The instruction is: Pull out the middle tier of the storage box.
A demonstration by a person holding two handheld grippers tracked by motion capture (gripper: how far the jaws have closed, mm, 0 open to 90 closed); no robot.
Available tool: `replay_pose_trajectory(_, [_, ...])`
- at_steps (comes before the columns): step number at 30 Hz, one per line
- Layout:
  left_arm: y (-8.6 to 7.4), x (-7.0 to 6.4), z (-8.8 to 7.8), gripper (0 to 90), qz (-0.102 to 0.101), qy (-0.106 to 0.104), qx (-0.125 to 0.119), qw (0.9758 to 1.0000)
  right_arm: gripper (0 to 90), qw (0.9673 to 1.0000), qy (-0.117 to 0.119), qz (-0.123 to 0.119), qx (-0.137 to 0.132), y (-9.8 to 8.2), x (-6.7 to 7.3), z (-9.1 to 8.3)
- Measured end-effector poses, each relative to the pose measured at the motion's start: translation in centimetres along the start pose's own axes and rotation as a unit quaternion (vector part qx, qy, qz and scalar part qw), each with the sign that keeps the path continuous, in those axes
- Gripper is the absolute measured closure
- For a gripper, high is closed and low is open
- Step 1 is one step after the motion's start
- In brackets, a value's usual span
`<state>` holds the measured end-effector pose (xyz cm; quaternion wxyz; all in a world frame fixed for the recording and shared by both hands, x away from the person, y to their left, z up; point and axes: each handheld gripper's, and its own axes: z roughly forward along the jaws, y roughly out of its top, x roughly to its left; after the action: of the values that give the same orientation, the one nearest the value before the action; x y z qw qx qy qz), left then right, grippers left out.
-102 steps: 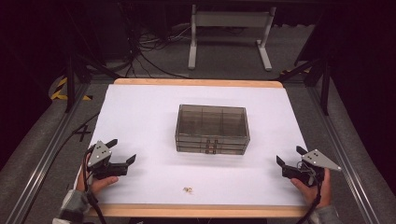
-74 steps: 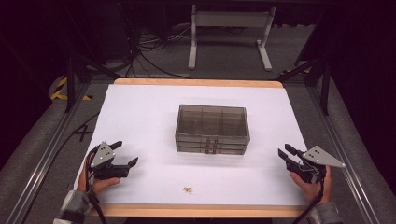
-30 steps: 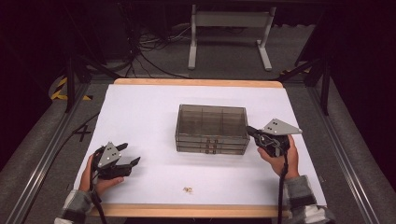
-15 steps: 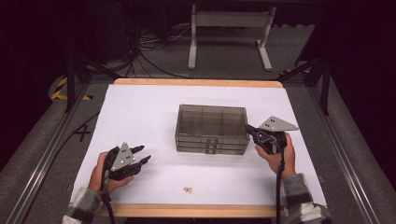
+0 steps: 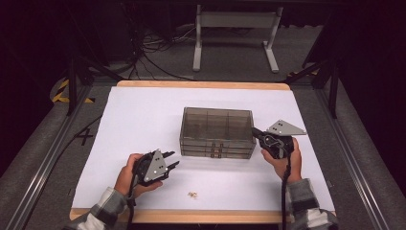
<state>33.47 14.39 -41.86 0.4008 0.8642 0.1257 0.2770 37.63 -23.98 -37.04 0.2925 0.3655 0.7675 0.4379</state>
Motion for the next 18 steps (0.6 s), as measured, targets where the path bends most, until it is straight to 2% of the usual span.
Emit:
replay_pose_trajectory(1, [0.4, -0.1, 0.3, 64.8, 0.012, 0.006, 0.002, 0.9999, 90.0, 1.0000, 0.000, 0.001, 0.000, 0.0, 0.0, 0.0])
replay_pose_trajectory(3, [0.9, -0.4, 0.8, 64.8, 0.017, 0.008, 0.001, 0.9998, 90.0, 1.0000, -0.001, 0.001, -0.001, 0.0, 0.1, 0.0])
replay_pose_trajectory(10, [2.9, -1.7, 3.0, 66.0, 0.050, -0.003, 0.000, 0.9987, 90.0, 1.0000, -0.001, 0.003, -0.005, -0.2, 0.1, -0.1])
replay_pose_trajectory(13, [3.5, -2.2, 3.9, 66.8, 0.066, 0.006, 0.001, 0.9978, 90.0, 1.0000, -0.001, 0.002, -0.006, -0.2, 0.1, -0.1])
replay_pose_trajectory(15, [4.0, -2.5, 4.6, 67.4, 0.070, 0.006, 0.003, 0.9975, 90.0, 1.0000, -0.001, 0.002, -0.006, -0.2, 0.1, -0.1])
replay_pose_trajectory(18, [4.6, -3.0, 5.4, 69.0, 0.081, 0.017, 0.009, 0.9965, 90.0, 1.0000, -0.001, 0.002, -0.006, -0.2, 0.1, -0.1])
